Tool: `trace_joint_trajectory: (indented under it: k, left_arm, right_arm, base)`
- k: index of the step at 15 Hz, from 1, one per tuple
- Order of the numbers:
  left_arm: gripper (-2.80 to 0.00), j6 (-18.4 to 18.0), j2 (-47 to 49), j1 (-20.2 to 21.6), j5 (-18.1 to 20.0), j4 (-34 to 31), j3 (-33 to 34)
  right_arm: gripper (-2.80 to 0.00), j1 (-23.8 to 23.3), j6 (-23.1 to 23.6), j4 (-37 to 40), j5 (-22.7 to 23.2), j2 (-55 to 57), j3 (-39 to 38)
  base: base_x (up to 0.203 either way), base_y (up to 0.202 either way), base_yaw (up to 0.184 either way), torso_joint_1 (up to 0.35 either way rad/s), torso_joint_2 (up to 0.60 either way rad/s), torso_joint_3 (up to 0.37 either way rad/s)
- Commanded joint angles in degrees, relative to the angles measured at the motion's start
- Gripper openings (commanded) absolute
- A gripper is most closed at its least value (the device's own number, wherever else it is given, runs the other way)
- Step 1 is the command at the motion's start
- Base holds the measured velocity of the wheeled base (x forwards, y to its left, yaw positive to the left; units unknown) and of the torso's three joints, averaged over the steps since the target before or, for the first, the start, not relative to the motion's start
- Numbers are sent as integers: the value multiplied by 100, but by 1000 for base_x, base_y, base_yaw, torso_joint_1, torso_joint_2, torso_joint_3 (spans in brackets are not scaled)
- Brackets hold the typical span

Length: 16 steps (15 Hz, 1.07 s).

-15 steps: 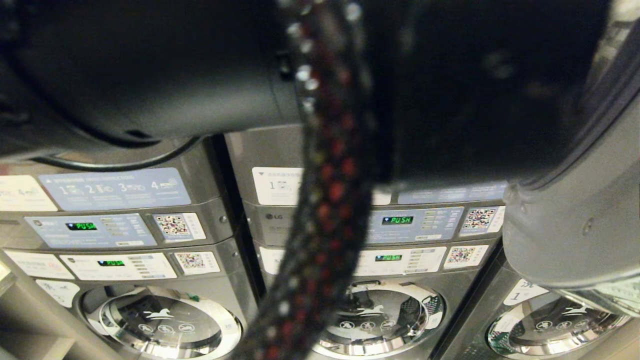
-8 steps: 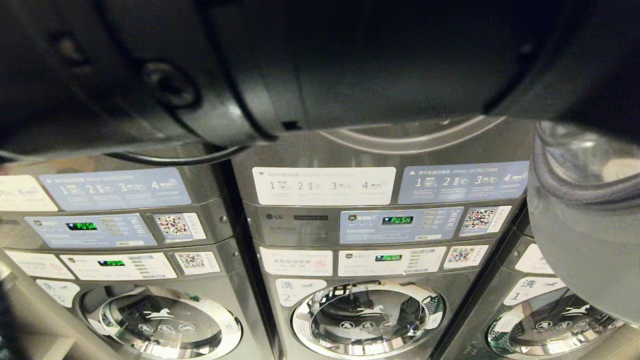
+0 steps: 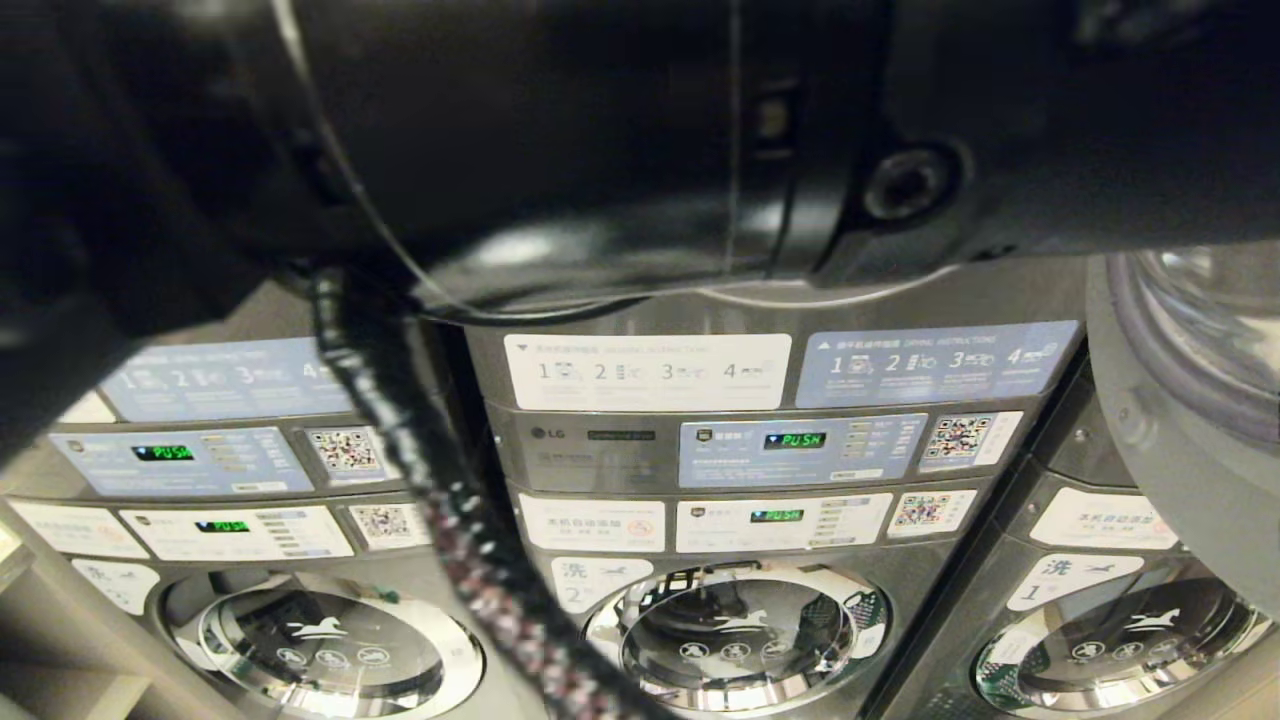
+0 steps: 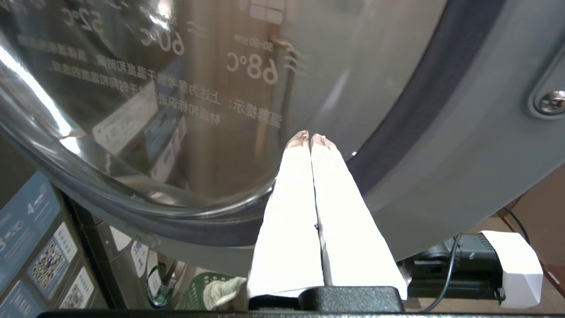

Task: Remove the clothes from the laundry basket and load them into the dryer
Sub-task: Take the clothes out of the basket

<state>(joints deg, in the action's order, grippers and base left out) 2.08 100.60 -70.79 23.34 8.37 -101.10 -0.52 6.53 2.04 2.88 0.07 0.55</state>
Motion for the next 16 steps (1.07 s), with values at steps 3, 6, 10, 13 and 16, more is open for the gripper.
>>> trace_joint_trajectory:
  k: [3,6,10,13,16]
  left_arm:
    - [-280,2,389,-111,29,6,-337]
    - [-280,2,505,-176,30,15,-401]
    - [-280,-3,725,-311,26,33,-511]
    - [-280,-39,1139,-381,6,39,-924]
    - [-280,-85,1302,-455,6,76,-920]
  right_arm:
    - [-280,0,6,-1,2,1,-2]
    - [-280,0,6,-10,2,1,-2]
    - [-280,0,15,-1,2,1,-2]
    - [-280,0,15,-10,2,1,-11]
    - [-280,0,15,-115,-6,1,-41]
  base:
    - [0,0,0,0,0,0]
    - [0,0,0,0,0,0]
    - [0,0,0,0,0,0]
    - [0,0,0,0,0,0]
    - [0,0,0,0,0,0]
